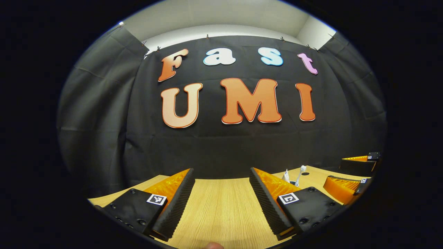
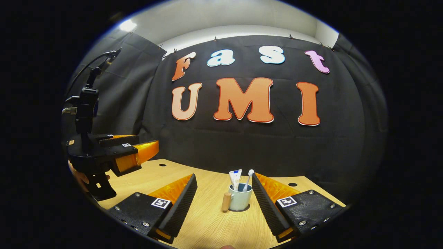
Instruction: Put the toothbrush and toothpaste on the desktop into the cup, then pick up the cup and place it on the coaster on the desktop.
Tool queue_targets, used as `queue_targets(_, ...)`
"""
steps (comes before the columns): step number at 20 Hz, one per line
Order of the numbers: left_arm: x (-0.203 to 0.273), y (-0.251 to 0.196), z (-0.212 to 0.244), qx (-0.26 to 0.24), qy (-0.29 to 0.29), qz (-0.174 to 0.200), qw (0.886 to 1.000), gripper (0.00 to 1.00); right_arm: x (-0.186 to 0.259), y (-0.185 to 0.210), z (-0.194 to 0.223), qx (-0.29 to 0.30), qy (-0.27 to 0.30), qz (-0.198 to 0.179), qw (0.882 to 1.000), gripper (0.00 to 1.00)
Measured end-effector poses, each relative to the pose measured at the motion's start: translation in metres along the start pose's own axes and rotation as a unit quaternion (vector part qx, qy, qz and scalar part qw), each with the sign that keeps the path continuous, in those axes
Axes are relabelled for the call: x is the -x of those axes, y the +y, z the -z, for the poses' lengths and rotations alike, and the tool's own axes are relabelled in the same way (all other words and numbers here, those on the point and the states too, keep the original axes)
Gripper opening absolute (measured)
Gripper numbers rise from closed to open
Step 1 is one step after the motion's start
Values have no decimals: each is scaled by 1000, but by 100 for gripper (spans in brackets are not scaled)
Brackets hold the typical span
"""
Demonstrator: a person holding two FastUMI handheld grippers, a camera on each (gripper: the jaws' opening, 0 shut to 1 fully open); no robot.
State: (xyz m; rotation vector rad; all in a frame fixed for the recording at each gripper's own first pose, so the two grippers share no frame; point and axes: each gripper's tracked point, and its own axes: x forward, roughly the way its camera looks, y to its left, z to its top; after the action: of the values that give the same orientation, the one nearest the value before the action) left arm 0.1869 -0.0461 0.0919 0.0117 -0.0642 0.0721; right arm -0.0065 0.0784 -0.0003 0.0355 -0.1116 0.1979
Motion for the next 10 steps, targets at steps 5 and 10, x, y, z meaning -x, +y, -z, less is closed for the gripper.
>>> queue_targets(5, 0, 1, 1, -2, 1, -1, 1000, 100, 0, 2, -4, 13, -5, 4, 1000, 96)
queue_targets(10, 0, 1, 1, -1, 2, -1, 1000, 100, -1, 5, -4, 12, -6, 1, 1000, 96)
